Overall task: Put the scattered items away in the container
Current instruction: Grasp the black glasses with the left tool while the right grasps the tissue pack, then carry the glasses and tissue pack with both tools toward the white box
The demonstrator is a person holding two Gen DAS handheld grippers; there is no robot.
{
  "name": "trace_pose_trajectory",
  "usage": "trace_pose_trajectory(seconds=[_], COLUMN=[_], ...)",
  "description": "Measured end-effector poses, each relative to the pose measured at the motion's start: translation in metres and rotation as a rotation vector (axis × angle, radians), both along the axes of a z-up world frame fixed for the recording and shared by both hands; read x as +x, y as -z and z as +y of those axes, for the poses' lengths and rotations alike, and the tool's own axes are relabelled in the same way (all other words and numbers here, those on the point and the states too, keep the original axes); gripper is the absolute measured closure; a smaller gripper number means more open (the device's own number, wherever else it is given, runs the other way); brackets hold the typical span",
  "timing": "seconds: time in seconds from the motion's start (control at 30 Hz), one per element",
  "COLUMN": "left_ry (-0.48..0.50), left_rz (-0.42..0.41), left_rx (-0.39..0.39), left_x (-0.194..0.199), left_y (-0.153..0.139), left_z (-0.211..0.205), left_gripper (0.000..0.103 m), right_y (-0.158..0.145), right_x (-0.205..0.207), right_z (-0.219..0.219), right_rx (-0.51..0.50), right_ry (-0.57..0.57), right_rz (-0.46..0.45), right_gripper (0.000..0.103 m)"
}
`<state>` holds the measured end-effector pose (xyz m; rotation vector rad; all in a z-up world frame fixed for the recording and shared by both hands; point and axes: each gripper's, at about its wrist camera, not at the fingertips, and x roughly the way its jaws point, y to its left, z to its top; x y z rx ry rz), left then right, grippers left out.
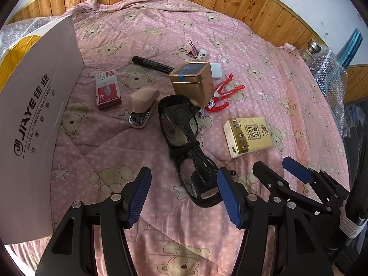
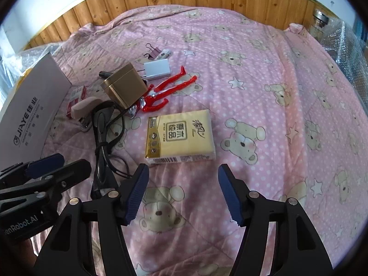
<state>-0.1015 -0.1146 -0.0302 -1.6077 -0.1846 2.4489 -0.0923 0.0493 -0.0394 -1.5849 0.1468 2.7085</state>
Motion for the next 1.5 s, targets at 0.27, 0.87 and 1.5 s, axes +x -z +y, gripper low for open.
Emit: trace_pose_trajectory(seconds=[0.27,0.87,1.5], left_ry=[-0.043,-0.145,-0.049], left_rz=[-0.063,-0.066,0.046], left_rx=[0.039,-0.009,0.04], left_x=[-0.031,-0.043,-0.006], left_y=[0.027,0.044,0.006], left_z=[-0.001,-0.024,-0.026], left_gripper=[0.042,0.04,0.094], right_y=[0.02,0.03,-0.003], right_x=[-0.037,-0.074,-0.032], right_z=[0.007,-0.002,0.02], right_rx=[0.014,-0.091,-0.262], right_ry=[-0.007,-0.022,0.01], right_rz=[-0.02,-0.064,-0.009], right_gripper=[0.027,0.021,0.078])
